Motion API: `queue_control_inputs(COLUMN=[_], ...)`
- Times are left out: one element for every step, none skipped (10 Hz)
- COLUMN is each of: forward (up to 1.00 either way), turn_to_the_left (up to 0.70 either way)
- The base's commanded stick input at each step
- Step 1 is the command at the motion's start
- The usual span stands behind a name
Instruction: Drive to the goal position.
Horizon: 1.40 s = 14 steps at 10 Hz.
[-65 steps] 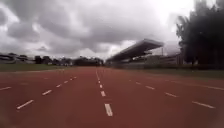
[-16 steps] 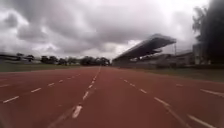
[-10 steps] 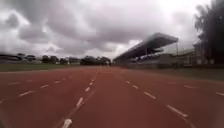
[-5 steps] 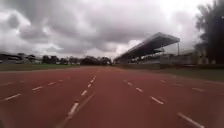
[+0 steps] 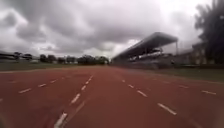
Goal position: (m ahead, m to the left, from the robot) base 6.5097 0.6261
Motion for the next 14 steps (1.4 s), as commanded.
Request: queue_control_inputs(forward=[0.7,0.7,0.7,0.7,0.7,0.7,0.7,0.7,0.7,0.7,0.7,0.7,0.7,0.7], turn_to_the_left=[-0.08,0.0,0.0,0.0,0.0,0.0,0.0,0.0,0.0,0.0,0.0,0.0,0.0,0.0])
